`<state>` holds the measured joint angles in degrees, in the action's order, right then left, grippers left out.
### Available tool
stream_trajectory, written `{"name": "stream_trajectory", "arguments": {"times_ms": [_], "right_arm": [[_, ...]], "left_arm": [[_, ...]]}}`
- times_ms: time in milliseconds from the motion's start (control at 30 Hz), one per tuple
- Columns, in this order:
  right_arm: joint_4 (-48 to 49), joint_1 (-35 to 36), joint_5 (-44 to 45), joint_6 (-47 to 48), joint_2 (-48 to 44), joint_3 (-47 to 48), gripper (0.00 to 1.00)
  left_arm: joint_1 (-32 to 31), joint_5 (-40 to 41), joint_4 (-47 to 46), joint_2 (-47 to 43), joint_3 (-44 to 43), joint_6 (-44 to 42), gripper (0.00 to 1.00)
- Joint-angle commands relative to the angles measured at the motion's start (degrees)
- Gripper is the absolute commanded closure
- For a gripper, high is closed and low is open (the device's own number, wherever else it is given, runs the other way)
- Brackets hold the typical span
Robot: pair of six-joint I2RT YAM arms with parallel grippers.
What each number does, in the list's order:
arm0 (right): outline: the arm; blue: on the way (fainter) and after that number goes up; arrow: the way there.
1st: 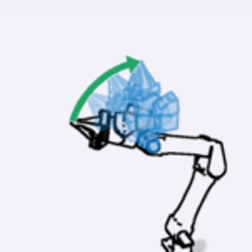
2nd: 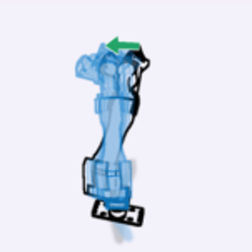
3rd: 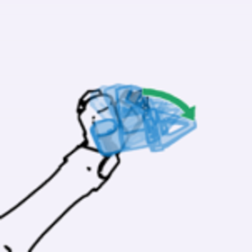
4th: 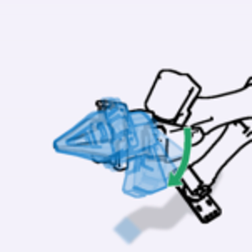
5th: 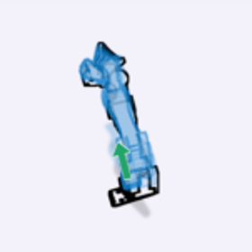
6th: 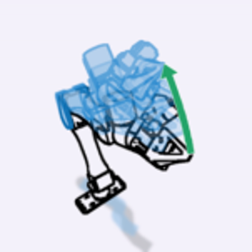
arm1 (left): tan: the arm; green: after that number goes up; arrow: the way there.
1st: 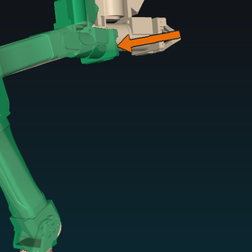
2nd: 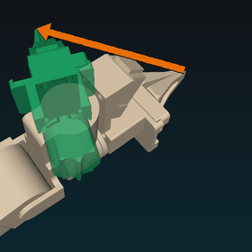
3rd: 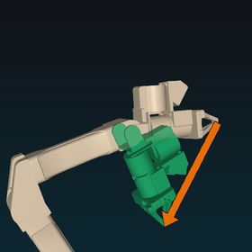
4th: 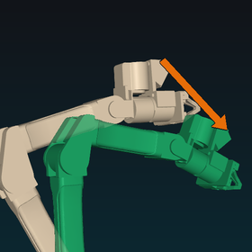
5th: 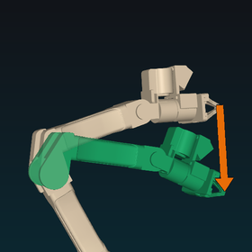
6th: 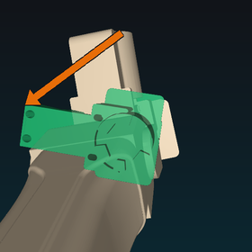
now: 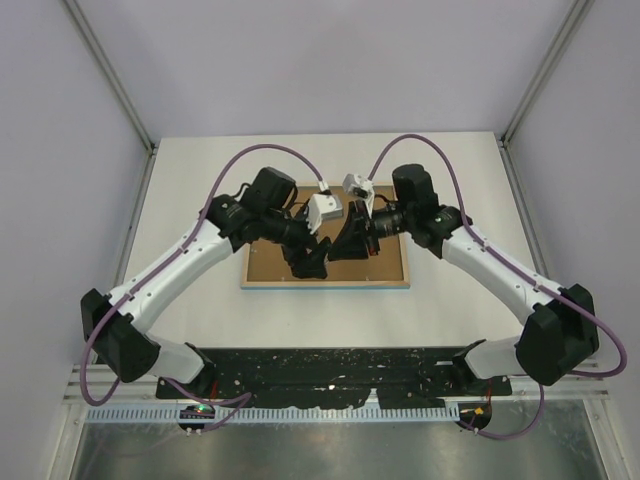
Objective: Take the photo out of the frame
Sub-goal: Pick up the screwdriver from the center of the board, then adjust the photo frame at the center of the board.
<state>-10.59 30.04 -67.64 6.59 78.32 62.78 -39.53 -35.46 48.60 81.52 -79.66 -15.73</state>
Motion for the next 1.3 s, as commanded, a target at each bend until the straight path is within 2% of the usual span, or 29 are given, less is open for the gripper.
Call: {"name": "stream_trajectory", "arguments": {"times_ms": [0,100,200,333,467,500,600,700,833,1000,1267], "right_arm": [[-5.0,-0.6,3.1,6.1,-4.1,2.1,0.92],[-6.4,-2.4,5.2,8.3,-5.5,1.9,0.92],[-7.1,-5.9,5.4,9.6,-6.8,1.1,0.92],[-7.5,-10.6,6.1,10.6,-9.0,-0.3,0.92],[-7.0,-13.4,11.1,11.0,-12.5,-2.6,0.92],[-6.2,-13.4,15.1,10.8,-13.0,-3.4,0.92],[-4.3,-13.6,23.6,9.9,-16.3,-4.6,0.92],[-1.7,-14.6,29.2,9.8,-18.6,-6.6,0.92],[0.6,-16.3,29.1,8.9,-19.9,-9.3,0.92],[0.7,-17.0,28.6,8.1,-19.8,-9.3,0.92],[2.2,-17.2,28.3,7.6,-20.0,-10.4,0.92]], "left_arm": [[0.6,3.0,-1.7,-5.0,0.0,-1.8,0.13],[2.3,5.5,-1.6,-8.9,1.5,-3.5,0.0],[6.3,10.3,0.0,-12.4,1.4,-7.6,0.0],[17.5,10.1,1.0,-16.6,1.4,-8.9,0.0],[26.0,12.6,-1.1,-21.2,6.0,-8.6,0.0],[27.0,14.2,-2.3,-22.4,7.9,-8.3,0.0],[28.7,18.5,-5.4,-25.3,13.5,-6.8,0.0],[30.4,16.9,-9.0,-28.2,19.9,-5.4,0.0],[31.8,14.1,-12.6,-29.6,25.9,-5.2,0.0],[34.5,9.3,-12.5,-30.4,26.5,-5.1,0.0],[34.7,4.7,-12.0,-32.3,27.8,-5.7,0.0]]}}
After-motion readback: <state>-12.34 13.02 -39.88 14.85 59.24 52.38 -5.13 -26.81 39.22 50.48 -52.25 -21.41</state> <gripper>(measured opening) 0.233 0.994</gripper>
